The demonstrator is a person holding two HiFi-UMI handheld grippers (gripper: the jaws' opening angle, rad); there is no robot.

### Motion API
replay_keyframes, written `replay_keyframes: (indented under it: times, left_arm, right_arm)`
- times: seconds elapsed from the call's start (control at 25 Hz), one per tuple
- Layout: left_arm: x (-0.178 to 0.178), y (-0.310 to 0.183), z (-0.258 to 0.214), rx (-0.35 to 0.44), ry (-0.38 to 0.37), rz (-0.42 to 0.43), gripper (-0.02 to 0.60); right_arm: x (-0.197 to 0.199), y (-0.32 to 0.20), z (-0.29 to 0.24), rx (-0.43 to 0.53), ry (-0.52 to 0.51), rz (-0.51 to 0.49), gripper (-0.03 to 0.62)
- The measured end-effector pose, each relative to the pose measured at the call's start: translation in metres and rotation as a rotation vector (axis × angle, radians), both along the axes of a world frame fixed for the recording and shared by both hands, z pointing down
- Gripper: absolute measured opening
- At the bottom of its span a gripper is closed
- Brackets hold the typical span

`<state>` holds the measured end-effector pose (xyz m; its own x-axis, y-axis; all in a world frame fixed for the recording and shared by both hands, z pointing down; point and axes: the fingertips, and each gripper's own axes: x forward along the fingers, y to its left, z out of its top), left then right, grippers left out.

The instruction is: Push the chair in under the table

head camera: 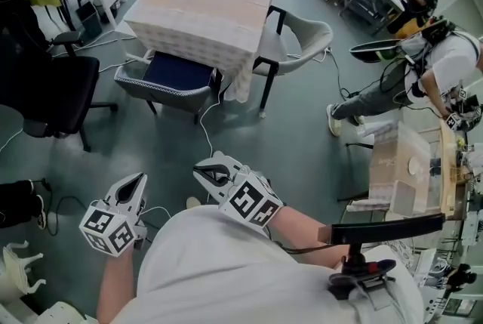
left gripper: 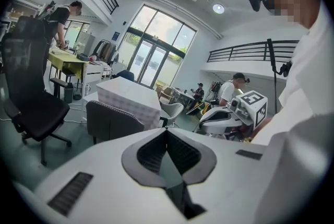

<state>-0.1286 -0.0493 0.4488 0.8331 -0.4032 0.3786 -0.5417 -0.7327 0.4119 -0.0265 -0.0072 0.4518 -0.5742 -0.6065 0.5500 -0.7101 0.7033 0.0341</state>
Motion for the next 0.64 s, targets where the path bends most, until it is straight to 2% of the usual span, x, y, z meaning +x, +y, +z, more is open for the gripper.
replay_keyframes:
  times: [0.36,0.64]
  left_arm:
    - [0.017,-0.016,0.015,-0.038,-0.012,-0.008,0.011]
    - [0.041,-0.060,0.055,-0.124,-0.086,-0.113,0.018]
  right_arm:
    - [0.019,-0.009,0.001,-0.006,0.000,0.009,0.014]
    - [0.062,-0.014,0.009,-0.019,-0.024,0.106,0.014]
